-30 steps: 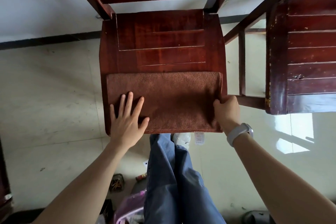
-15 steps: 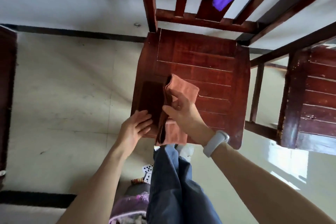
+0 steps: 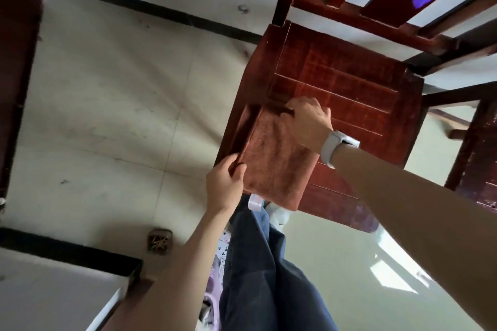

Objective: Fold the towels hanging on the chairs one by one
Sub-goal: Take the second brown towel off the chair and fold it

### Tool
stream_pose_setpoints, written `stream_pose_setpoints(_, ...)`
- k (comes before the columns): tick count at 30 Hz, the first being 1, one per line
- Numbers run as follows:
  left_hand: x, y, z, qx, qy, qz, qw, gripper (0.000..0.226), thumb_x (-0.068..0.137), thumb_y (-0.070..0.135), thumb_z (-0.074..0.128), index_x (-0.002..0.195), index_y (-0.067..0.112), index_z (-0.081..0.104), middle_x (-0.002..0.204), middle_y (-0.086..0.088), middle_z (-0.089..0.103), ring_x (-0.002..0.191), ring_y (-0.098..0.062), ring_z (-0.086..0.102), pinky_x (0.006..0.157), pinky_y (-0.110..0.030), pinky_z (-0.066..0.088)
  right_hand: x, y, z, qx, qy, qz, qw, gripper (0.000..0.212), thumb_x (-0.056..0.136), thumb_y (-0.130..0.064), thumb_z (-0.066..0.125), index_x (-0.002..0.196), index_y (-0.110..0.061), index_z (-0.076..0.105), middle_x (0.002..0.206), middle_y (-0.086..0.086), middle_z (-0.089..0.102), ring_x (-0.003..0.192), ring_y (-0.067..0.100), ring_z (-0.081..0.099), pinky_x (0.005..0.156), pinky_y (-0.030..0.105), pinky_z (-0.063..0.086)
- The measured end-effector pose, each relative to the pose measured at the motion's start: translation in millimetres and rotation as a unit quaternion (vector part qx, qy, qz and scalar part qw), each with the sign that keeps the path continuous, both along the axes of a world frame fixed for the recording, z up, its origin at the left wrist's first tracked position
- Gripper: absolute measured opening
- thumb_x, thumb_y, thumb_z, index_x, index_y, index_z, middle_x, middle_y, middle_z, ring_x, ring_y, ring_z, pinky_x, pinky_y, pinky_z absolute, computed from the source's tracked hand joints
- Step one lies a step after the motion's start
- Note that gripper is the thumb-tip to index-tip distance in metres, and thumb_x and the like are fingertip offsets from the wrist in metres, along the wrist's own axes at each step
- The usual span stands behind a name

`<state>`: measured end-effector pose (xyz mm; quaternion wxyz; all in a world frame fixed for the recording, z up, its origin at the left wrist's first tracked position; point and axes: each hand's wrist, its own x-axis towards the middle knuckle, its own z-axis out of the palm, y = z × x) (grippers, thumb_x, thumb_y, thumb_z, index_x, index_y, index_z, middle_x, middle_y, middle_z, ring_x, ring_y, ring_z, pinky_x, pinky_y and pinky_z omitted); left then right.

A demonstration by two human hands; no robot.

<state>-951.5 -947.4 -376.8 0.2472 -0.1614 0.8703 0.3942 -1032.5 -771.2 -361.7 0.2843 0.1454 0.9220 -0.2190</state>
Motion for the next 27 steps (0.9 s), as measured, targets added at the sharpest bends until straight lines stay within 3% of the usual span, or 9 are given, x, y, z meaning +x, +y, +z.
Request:
stream_pose_setpoints(2, 3, -5, 1, 0.006, 0.001, 0.061, 0.998, 0.027, 0.085, 0.012, 0.061, 0.111, 0.006, 0.064, 0.105, -0.011, 0.070, 0.098, -0.024, 0.064, 0.090, -0.030, 0.046, -1, -6, 2, -0.037, 0.027, -0.003, 0.999, 0.026, 0.089, -0.024, 0.046, 0.110, -0.014, 0.057, 0.112, 0.010, 0.057, 0.105, 0.030, 0.054, 0.091, 0.044, 0.040)
stream_pose_setpoints(5, 6, -12, 0, -0.002, -0.005, 0.118, 0.993, 0.023, 0.084, 0.012, 0.062, 0.106, 0.005, 0.066, 0.097, -0.011, 0.071, 0.086, -0.019, 0.063, 0.078, -0.020, 0.043, -3, -17, 1, -0.058, 0.030, 0.006, 0.998, 0.024, 0.092, -0.026, 0.045, 0.112, -0.017, 0.054, 0.111, 0.007, 0.053, 0.093, 0.030, 0.059, 0.077, 0.041, 0.049)
stream_pose_setpoints(8, 4, -16, -9, -0.019, -0.016, 0.102, 0.994, 0.021, 0.085, 0.015, 0.061, 0.103, 0.007, 0.065, 0.094, -0.011, 0.069, 0.082, -0.017, 0.061, 0.078, -0.018, 0.043, -4, -20, -8, -0.033, 0.017, 0.012, 0.999, 0.030, 0.092, -0.029, 0.046, 0.120, -0.019, 0.051, 0.120, 0.007, 0.050, 0.106, 0.030, 0.055, 0.089, 0.044, 0.044)
stream_pose_setpoints(11, 2, -15, -14, -0.110, 0.067, -0.015, 0.992, 0.026, 0.084, 0.017, 0.056, 0.108, 0.007, 0.060, 0.100, -0.014, 0.062, 0.093, -0.026, 0.057, 0.084, -0.039, 0.049, 3, -18, -11, 0.003, 0.091, 0.017, 0.996, 0.038, 0.091, -0.029, 0.047, 0.127, -0.017, 0.048, 0.127, 0.008, 0.047, 0.118, 0.027, 0.044, 0.100, 0.046, 0.033)
stream_pose_setpoints(14, -5, -5, -7, -0.168, 0.194, -0.168, 0.952, 0.038, 0.083, 0.011, 0.051, 0.121, 0.007, 0.052, 0.121, -0.015, 0.056, 0.109, -0.030, 0.054, 0.086, -0.040, 0.047, 26, -14, -5, 0.015, 0.254, 0.031, 0.967, 0.033, 0.087, -0.016, 0.045, 0.116, -0.009, 0.058, 0.115, 0.012, 0.057, 0.103, 0.030, 0.055, 0.089, 0.048, 0.042)
stream_pose_setpoints(16, -14, 2, -7, -0.140, 0.222, -0.282, 0.923, 0.044, 0.084, 0.008, 0.050, 0.128, 0.007, 0.047, 0.135, -0.016, 0.048, 0.123, -0.030, 0.048, 0.093, -0.039, 0.046, 51, -12, -9, 0.043, 0.288, 0.065, 0.955, 0.034, 0.082, -0.009, 0.048, 0.114, -0.006, 0.060, 0.115, 0.014, 0.060, 0.107, 0.031, 0.056, 0.095, 0.050, 0.042)
stream_pose_setpoints(19, -25, 2, -20, -0.159, 0.187, -0.391, 0.887, 0.049, 0.089, 0.021, 0.041, 0.136, 0.006, 0.038, 0.147, -0.015, 0.035, 0.136, -0.028, 0.035, 0.103, -0.043, 0.040, 86, -14, -24, 0.118, 0.251, 0.137, 0.951, 0.043, 0.083, -0.015, 0.049, 0.125, -0.004, 0.053, 0.131, 0.018, 0.053, 0.126, 0.033, 0.046, 0.110, 0.050, 0.026)
stream_pose_setpoints(23, -26, -7, -32, -0.189, 0.117, -0.426, 0.877, 0.061, 0.089, 0.035, 0.031, 0.142, 0.004, 0.024, 0.152, -0.013, 0.023, 0.139, -0.028, 0.028, 0.105, -0.048, 0.033, 104, -15, -46, 0.149, 0.157, 0.181, 0.960, 0.056, 0.087, -0.038, 0.041, 0.138, -0.014, 0.038, 0.145, 0.021, 0.037, 0.135, 0.035, 0.034, 0.112, 0.049, 0.021)
stream_pose_setpoints(27, -31, -2, -26, -0.207, 0.113, -0.445, 0.864, 0.063, 0.087, 0.030, 0.045, 0.141, 0.004, 0.026, 0.153, -0.013, 0.022, 0.140, -0.031, 0.022, 0.107, -0.053, 0.029, 104, -11, -55, 0.132, 0.147, 0.184, 0.963, 0.058, 0.088, -0.039, 0.040, 0.141, -0.016, 0.034, 0.146, 0.021, 0.033, 0.136, 0.035, 0.031, 0.113, 0.049, 0.020)
